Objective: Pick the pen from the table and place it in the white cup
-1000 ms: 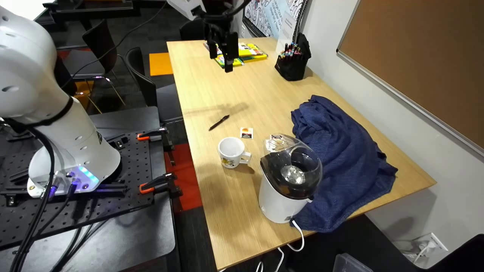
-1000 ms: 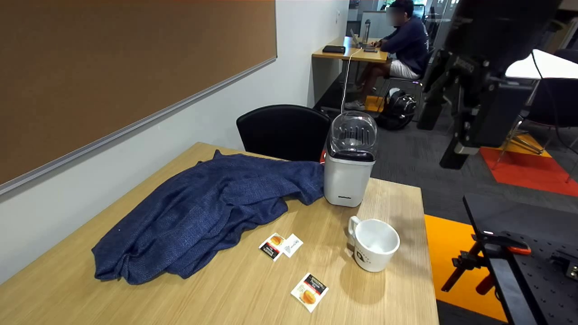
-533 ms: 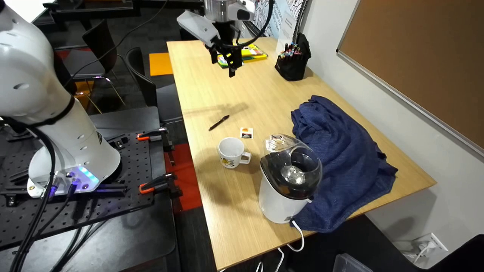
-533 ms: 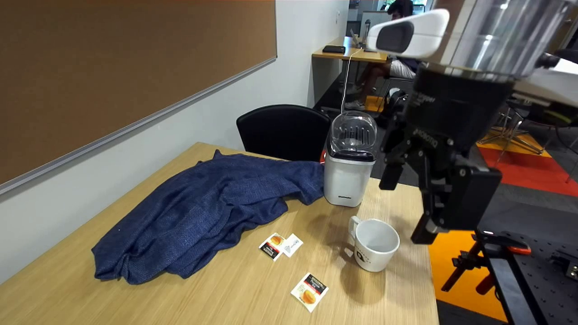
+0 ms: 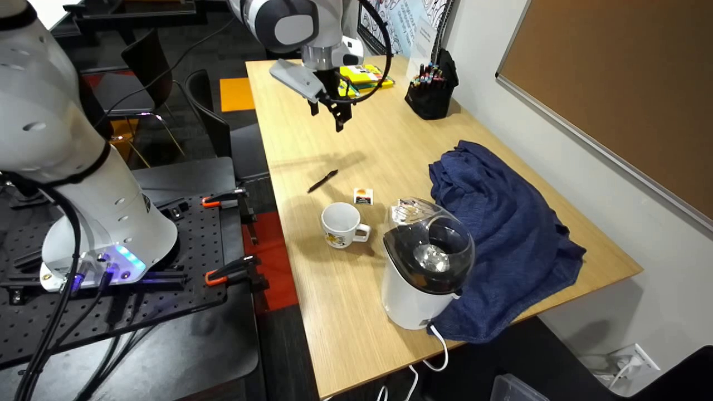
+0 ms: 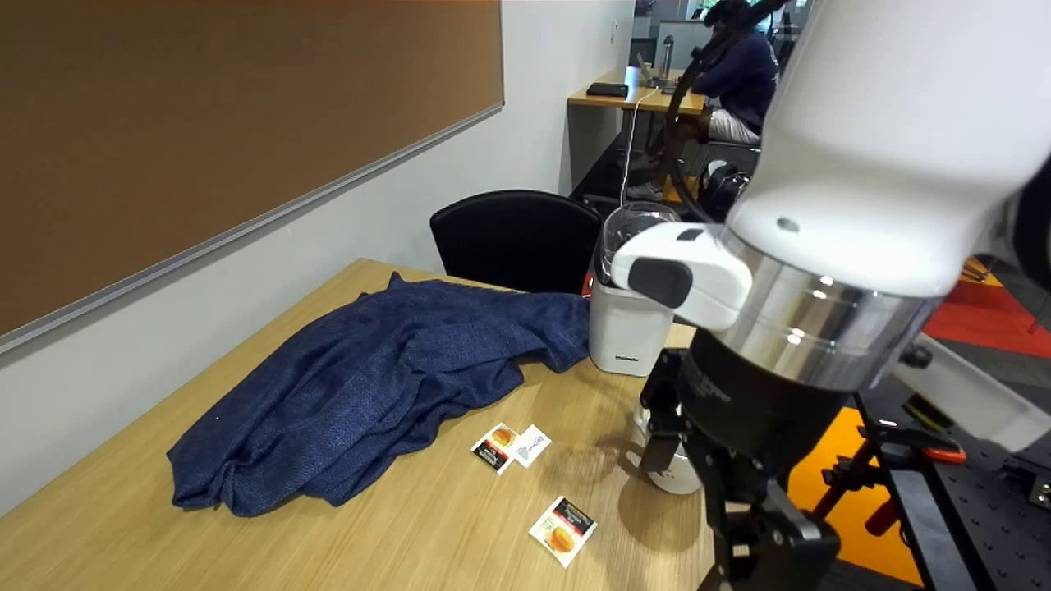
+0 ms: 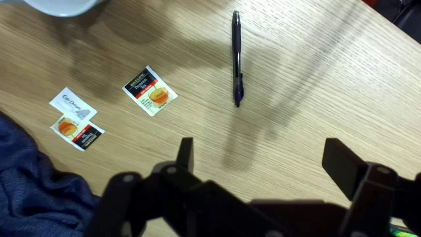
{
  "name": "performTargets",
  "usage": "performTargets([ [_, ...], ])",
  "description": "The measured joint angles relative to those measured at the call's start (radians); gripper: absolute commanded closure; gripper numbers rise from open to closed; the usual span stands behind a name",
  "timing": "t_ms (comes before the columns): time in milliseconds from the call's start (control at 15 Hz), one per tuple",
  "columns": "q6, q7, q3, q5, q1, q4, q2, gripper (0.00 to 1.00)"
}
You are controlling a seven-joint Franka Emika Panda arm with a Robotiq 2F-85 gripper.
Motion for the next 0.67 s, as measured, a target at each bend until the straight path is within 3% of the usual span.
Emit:
performTargets([
  [267, 0.064, 0.040, 0.027, -0.017, -0.001, 0.000, 0.107, 0.00],
  [667, 0.064, 0.039, 0.029, -0.017, -0.004, 0.005, 0.108, 0.00],
])
